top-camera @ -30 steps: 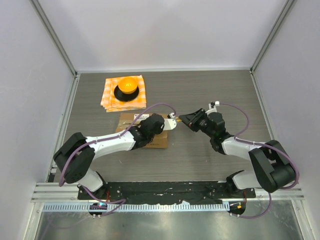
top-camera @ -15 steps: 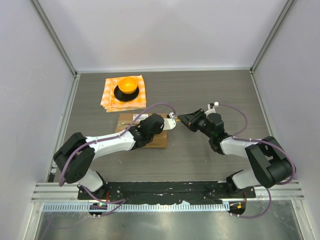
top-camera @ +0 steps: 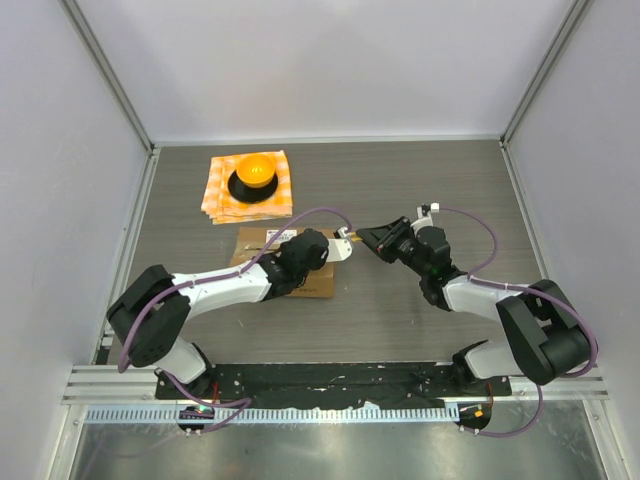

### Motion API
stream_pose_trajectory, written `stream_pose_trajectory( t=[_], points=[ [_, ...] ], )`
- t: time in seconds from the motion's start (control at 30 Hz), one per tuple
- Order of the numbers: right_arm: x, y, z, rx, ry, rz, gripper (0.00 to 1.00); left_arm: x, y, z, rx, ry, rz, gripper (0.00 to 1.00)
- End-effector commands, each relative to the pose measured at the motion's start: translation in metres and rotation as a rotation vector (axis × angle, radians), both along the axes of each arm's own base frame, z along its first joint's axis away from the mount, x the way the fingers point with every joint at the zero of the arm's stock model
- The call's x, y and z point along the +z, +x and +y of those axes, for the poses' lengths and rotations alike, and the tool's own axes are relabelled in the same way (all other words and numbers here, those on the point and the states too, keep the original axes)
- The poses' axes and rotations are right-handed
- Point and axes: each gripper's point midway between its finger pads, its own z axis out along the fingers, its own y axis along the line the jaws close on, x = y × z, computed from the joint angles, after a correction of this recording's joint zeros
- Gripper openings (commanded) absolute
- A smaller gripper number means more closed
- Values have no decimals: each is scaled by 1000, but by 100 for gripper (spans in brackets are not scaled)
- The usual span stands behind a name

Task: Unpack the express box

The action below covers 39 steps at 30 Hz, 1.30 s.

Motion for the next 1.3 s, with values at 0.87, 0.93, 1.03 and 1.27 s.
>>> stream_pose_trajectory(
  t=[0.87,0.93,1.03,1.27],
  points=[
    [-3,-7,9,28,43,-19,1,-5,-7,-3,27,-80,37,0],
    [-3,-8,7,23,38,-17,1,-5,-7,-4,25,-80,39,0],
    [4,-6,7,20,40,-32,1,-5,-7,-3,28,-80,38,0],
    [2,-5,11,32,61,-24,1,-3,-6,-5,27,-85,39,0]
  ],
)
